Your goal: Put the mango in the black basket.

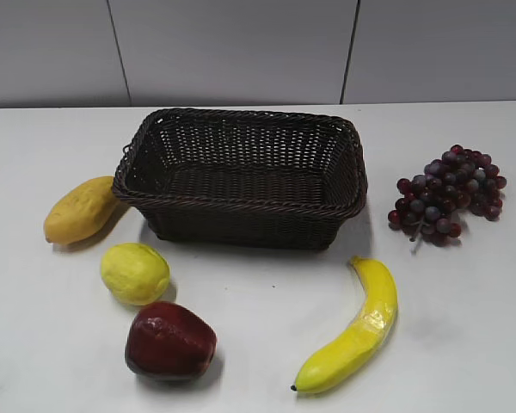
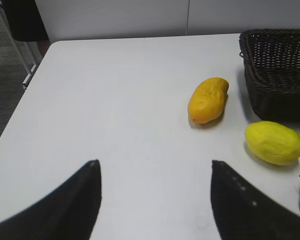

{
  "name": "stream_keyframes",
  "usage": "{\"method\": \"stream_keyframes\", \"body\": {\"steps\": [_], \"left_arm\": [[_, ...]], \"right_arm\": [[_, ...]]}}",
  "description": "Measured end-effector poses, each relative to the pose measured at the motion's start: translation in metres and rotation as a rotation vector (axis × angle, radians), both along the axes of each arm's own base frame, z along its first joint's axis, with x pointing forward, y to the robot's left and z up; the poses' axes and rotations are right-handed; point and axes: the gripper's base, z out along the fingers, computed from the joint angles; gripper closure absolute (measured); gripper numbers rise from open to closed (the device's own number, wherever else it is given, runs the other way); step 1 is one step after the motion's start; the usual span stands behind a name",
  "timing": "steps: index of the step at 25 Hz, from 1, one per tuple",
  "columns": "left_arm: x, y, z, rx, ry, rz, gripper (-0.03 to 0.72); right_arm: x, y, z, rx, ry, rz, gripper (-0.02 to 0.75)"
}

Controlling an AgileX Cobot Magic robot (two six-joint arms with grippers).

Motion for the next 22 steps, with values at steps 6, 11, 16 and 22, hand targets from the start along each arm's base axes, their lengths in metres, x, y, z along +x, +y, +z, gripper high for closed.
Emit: {"method": "stream_keyframes", "body": {"steps": [6, 11, 16, 22], "left_arm": [[0.004, 0.0, 0.0, -0.002, 0.02, -0.001, 0.171], [0.026, -0.001, 0.0, -0.01, 0.155, -0.017, 0.151], [0.059, -0.007, 0.001, -0.001, 0.322, -0.108, 0.113], [0.11, -0.008, 0.008, 0.086, 0.449, -0.2, 0.108]], "right_arm": [[0.0, 0.0, 0.0, 0.0, 0.0, 0.0, 0.243], [0.0, 0.0, 0.0, 0.0, 0.0, 0.0, 0.243], [0.0, 0.0, 0.0, 0.0, 0.0, 0.0, 0.243], [0.0, 0.0, 0.0, 0.0, 0.0, 0.0, 0.243]]}}
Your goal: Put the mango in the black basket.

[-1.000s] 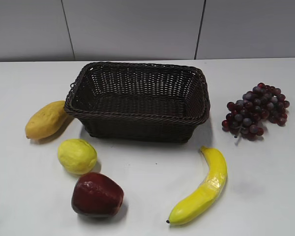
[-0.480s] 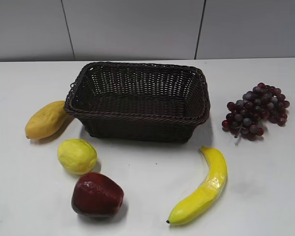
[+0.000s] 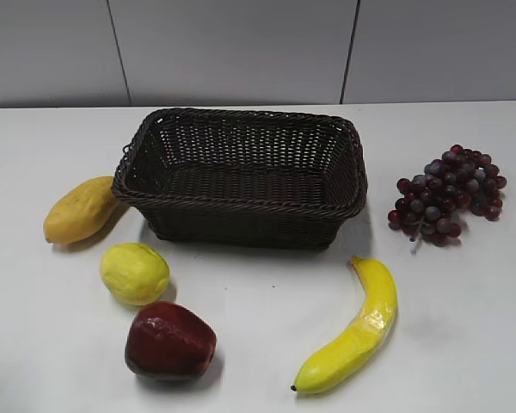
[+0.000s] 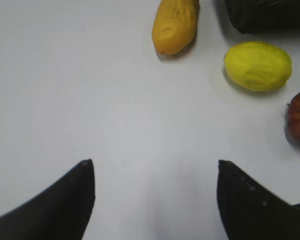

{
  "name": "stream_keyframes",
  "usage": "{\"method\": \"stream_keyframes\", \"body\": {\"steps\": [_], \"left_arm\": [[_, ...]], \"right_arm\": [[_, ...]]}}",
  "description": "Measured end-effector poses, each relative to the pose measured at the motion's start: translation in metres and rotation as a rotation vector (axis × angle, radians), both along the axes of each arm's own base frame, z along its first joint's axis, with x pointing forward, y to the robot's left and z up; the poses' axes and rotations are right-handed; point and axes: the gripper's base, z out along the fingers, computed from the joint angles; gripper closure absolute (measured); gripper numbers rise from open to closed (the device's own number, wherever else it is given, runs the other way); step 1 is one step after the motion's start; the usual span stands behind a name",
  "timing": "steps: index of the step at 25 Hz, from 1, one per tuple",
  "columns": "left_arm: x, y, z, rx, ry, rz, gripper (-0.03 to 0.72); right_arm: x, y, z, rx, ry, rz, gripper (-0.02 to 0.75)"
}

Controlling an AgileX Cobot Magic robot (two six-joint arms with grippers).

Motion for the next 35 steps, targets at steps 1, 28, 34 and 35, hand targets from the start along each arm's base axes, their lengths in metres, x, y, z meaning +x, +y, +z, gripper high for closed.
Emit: {"method": "stream_keyframes", "body": {"steps": [1, 28, 34, 35], "left_arm": [[0.008, 0.0, 0.002, 0.01, 0.001, -0.009, 0.107], [0.223, -0.028, -0.073, 0.167, 0.364, -0.38, 0.081], [0.251, -0.046, -0.099, 0.177, 0.396, -0.432, 0.075], [0.255, -0.049, -0.104, 0.178, 0.402, -0.44, 0.073]], "right_arm": [[0.0, 0.0, 0.0, 0.0, 0.0, 0.0, 0.243], [0.0, 0.0, 0.0, 0.0, 0.0, 0.0, 0.243], [0.0, 0.0, 0.0, 0.0, 0.0, 0.0, 0.243], [0.0, 0.0, 0.0, 0.0, 0.0, 0.0, 0.243]]}}
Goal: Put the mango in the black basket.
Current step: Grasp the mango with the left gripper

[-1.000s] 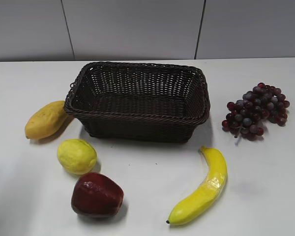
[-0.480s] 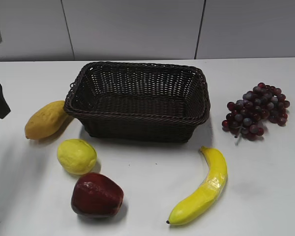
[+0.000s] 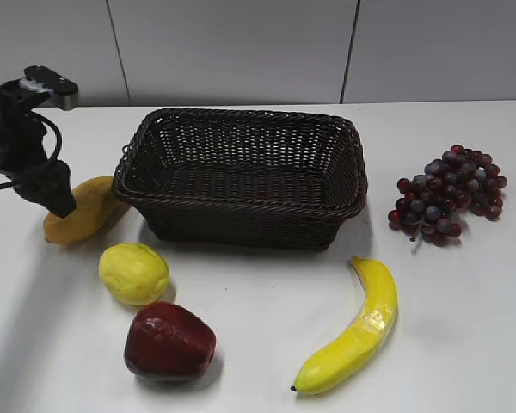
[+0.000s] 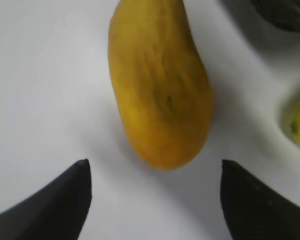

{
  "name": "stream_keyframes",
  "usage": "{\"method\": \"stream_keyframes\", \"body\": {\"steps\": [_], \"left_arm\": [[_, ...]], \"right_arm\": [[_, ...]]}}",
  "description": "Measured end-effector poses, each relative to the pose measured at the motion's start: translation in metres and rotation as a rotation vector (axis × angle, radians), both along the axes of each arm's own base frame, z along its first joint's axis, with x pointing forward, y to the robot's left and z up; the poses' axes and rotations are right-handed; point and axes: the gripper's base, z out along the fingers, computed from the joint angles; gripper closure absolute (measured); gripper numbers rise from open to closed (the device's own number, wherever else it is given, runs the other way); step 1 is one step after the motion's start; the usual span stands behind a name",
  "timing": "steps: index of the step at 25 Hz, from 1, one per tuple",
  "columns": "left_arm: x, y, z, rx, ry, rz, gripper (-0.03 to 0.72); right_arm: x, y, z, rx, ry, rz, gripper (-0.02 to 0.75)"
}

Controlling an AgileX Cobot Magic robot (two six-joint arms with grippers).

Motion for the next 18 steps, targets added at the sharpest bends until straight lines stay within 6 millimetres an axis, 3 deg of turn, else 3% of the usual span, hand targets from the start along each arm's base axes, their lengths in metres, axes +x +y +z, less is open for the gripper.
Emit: {"method": "stream_keyframes", "body": {"steps": [8, 18], "left_arm": [[0.029, -0.019, -0.024, -0.003, 0.025, 0.0, 0.065], [0.033, -0.023, -0.056, 0.009, 0.1, 0.004, 0.071]], "right_arm": [[0.0, 0.0, 0.0, 0.0, 0.0, 0.0, 0.243], [0.0, 0.0, 0.0, 0.0, 0.0, 0.0, 0.243]]}}
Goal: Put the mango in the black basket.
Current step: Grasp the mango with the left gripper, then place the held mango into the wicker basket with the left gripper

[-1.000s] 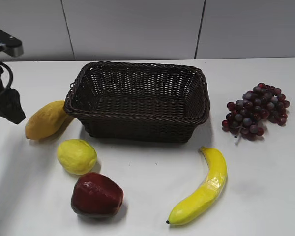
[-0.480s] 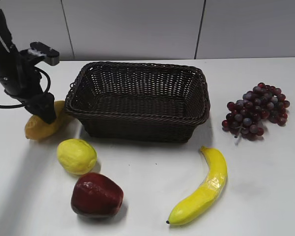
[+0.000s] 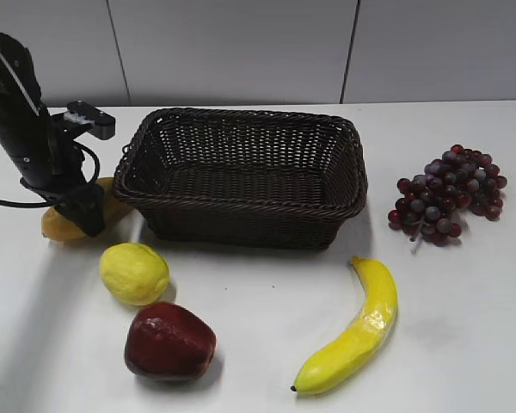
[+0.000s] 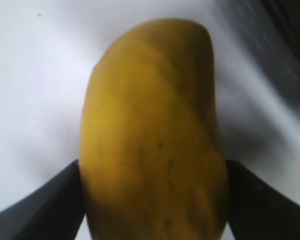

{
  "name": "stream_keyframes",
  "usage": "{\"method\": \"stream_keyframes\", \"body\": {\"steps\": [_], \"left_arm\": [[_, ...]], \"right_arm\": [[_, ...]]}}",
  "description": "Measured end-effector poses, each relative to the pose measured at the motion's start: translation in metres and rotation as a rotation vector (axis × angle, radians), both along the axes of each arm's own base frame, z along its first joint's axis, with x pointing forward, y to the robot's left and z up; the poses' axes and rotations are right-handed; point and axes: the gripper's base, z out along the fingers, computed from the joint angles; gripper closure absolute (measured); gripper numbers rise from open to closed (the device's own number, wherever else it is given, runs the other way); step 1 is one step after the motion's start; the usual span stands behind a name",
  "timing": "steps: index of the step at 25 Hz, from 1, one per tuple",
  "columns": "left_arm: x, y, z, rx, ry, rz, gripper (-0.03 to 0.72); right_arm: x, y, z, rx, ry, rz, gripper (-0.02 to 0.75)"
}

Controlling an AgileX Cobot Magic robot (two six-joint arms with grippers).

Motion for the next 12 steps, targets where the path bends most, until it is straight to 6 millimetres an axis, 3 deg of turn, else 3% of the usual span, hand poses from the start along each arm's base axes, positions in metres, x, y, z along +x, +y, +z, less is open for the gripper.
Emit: {"method": "stream_keyframes", "body": {"steps": [7, 12], "left_arm": [[-0.001, 0.0, 0.005, -0.001, -0.005, -0.002, 0.106], [-0.004, 0.008, 0.043, 0.067, -0.105, -0.058, 0.106]], "right_arm": [[0.0, 0.0, 0.0, 0.0, 0.0, 0.0, 0.243], [0.0, 0.0, 0.0, 0.0, 0.0, 0.0, 0.243]]}}
